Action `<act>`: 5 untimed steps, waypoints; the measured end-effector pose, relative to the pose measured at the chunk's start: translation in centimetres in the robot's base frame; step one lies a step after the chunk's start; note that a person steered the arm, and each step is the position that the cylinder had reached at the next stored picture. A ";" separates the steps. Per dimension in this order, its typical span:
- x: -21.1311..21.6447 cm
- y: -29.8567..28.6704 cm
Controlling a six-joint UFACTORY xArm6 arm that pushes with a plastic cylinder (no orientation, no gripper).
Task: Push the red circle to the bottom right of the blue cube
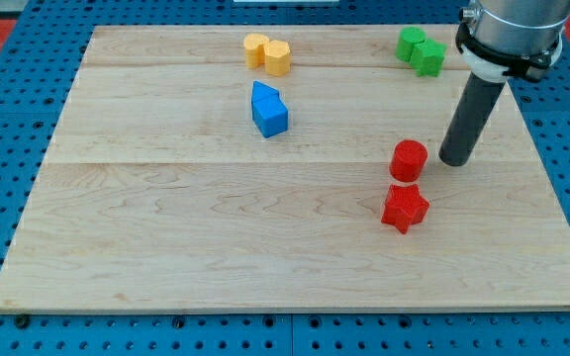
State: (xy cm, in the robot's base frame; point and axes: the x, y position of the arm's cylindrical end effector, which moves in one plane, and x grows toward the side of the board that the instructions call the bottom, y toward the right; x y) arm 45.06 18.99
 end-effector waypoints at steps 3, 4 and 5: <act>-0.4 -8.4; -0.7 -10.6; -0.7 -11.4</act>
State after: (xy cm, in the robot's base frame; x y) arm 44.37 7.63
